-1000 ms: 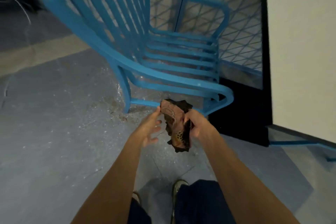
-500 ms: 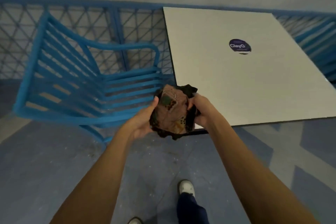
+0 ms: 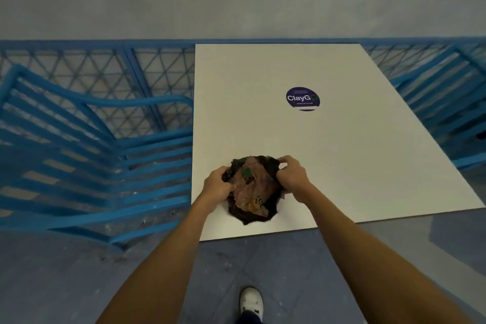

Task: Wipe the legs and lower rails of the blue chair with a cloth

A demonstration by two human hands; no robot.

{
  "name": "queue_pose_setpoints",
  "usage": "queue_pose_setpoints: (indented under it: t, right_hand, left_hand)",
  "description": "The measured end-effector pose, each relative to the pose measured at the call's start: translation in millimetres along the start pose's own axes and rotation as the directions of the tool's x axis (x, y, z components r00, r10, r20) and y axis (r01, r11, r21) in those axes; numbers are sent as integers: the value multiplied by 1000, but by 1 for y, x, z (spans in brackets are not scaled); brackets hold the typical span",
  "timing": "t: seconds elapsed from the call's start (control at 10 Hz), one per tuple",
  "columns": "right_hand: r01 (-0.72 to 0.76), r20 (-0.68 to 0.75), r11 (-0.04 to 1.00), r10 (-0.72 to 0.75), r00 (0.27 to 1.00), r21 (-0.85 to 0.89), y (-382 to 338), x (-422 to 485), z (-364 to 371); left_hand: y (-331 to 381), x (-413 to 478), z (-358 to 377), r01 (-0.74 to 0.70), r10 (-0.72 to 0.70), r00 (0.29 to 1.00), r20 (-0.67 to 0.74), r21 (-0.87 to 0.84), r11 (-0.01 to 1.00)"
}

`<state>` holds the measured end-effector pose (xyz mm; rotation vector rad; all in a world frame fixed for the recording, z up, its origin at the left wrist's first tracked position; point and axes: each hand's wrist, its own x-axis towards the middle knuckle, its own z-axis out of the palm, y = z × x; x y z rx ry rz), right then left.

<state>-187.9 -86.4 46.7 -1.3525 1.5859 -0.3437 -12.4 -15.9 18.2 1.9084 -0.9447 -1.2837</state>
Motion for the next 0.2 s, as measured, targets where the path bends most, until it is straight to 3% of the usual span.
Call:
queue_pose_setpoints:
  t: [0.1,0.2]
  right_hand:
    - [61,68,979,-48,997,-194,3,16,-8]
    - [129,146,916,-78,986,-380,-8,26,-17]
  left_hand:
    - [-3,9,-3,13,7,998,-60,337,941]
    - [2,18,-16,51,-6,997,-82,562,826]
